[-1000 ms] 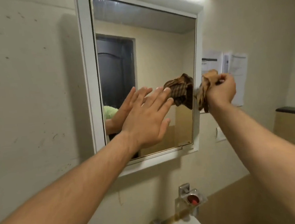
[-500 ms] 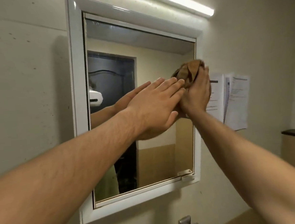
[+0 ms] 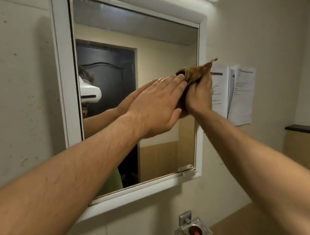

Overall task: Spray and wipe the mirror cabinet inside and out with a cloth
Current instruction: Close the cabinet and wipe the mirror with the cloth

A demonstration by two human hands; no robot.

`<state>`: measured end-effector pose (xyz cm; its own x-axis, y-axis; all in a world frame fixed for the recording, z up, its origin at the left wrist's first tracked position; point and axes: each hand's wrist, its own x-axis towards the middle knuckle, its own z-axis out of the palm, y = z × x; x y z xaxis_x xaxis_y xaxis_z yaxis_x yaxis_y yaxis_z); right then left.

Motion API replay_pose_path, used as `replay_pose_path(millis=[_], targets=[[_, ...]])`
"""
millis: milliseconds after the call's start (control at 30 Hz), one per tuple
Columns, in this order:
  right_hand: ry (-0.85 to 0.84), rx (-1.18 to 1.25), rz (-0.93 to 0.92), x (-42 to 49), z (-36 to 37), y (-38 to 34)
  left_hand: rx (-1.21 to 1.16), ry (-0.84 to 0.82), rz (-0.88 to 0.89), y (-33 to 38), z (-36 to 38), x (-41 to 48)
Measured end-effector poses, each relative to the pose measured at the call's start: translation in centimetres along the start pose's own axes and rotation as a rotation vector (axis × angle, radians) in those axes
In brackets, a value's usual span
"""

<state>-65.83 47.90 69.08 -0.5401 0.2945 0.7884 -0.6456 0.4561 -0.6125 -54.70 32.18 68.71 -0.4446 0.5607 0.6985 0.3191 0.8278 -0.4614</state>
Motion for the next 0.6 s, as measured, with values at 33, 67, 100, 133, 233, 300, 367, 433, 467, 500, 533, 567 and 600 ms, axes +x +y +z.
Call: replay_pose_path(millis=[33, 67, 100, 133, 233, 300, 367, 433, 467, 500, 533, 567, 600], targets=[[-0.023, 0.045, 0.000, -2.6, 0.0, 1.9, 0.010, -0.008, 0.011, 0.1, 0.3, -0.6], [-0.055, 0.105, 0.038, -5.5, 0.0, 4.1, 0.029, -0.017, 0.023, 0.3, 0.7, -1.2], [-0.098, 0.172, 0.146, -8.9, -0.2, 6.5, 0.058, -0.028, 0.032, 0.7, 1.2, -1.7], [-0.132, 0.225, 0.303, -12.5, -0.6, 8.8, 0.091, -0.043, 0.042, 1.2, 1.6, -2.1], [-0.173, 0.344, 0.726, -20.1, -2.1, 13.2, 0.143, -0.083, 0.096, 2.9, 3.1, -3.2], [-0.163, 0.440, 0.786, -18.8, -2.4, 13.1, 0.121, -0.125, 0.130, 4.1, 3.7, -3.7], [-0.112, 0.531, 0.721, -15.7, -2.1, 11.3, 0.090, -0.123, 0.132, 4.4, 4.2, -4.4], [-0.085, 0.625, 0.661, -14.1, -1.1, 9.7, 0.083, -0.099, 0.112, 4.3, 4.4, -5.2], [-0.059, 0.626, 0.690, -14.7, -0.8, 9.5, 0.077, -0.104, 0.118, 4.1, 4.4, -5.7], [-0.028, 0.624, 0.716, -15.6, -0.7, 9.8, 0.080, -0.109, 0.116, 3.7, 4.2, -6.0], [-0.013, 0.633, 0.749, -16.8, -0.9, 10.1, 0.093, -0.111, 0.099, 3.5, 4.1, -6.5], [-0.013, 0.651, 0.792, -17.9, -1.3, 10.3, 0.105, -0.107, 0.082, 3.2, 3.9, -6.8], [-0.003, 0.701, 0.845, -18.7, -1.6, 10.5, 0.112, -0.094, 0.073, 2.9, 3.5, -7.0]])
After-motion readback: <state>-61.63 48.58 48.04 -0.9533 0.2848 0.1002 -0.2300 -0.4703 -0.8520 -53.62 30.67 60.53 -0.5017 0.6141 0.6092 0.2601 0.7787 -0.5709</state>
